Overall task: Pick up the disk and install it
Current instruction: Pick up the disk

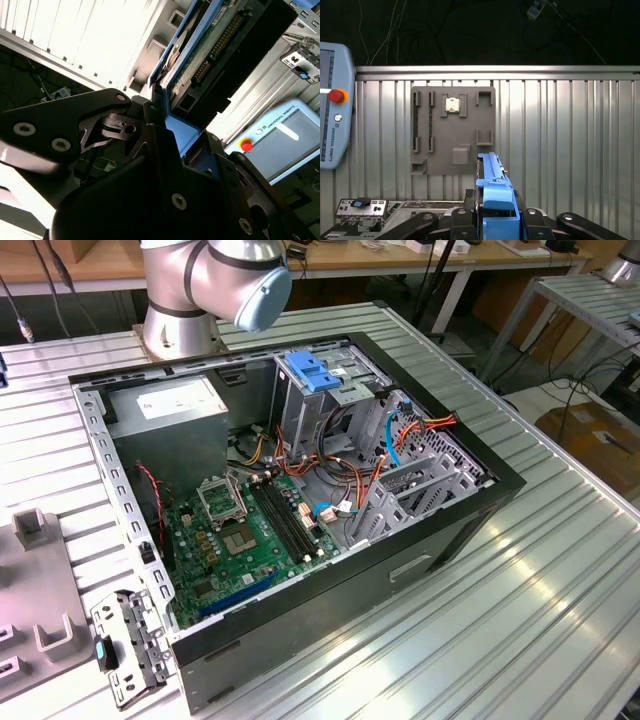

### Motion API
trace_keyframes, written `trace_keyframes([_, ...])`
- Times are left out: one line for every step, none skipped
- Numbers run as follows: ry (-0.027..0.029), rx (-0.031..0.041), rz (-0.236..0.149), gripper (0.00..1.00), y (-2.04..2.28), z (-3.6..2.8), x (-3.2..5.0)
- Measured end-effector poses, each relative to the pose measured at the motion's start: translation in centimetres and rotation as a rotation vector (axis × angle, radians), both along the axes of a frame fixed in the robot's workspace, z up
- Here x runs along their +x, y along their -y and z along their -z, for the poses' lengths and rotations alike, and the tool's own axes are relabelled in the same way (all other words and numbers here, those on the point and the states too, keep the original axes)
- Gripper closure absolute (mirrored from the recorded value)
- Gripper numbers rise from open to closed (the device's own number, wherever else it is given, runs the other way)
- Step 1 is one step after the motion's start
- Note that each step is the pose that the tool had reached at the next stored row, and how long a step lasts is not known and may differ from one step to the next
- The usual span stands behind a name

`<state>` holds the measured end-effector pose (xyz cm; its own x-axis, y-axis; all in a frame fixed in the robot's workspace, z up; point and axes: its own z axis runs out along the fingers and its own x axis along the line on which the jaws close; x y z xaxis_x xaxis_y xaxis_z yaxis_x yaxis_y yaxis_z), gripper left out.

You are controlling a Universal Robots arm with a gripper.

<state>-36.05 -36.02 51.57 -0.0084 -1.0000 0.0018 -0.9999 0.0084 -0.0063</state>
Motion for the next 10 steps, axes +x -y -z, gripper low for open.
trace_keyframes([-0.0002,0.0,0.0,0.63,0.0,0.0,0.18])
trace_keyframes([-0.0004,0.0001,0.0,0.63,0.0,0.0,0.46])
trace_keyframes([-0.0007,0.0,0.0,0.63,0.0,0.0,0.75])
trace_keyframes([-0.0008,0.0,0.0,0.63,0.0,0.0,0.92])
trace_keyframes([-0.0011,0.0,0.0,0.63,0.0,0.0,1.14])
trace_keyframes([-0.0015,0.0,0.0,0.63,0.0,0.0,1.46])
trace_keyframes([-0.0016,0.0,0.0,0.63,0.0,0.0,1.62])
trace_keyframes([-0.0018,0.0,0.0,0.63,0.0,0.0,1.76])
trace_keyframes([-0.0019,0.0,0.0,0.63,0.0,0.0,1.89])
trace_keyframes([-0.0021,0.0001,0.0,0.63,0.01,0.0,2.05])
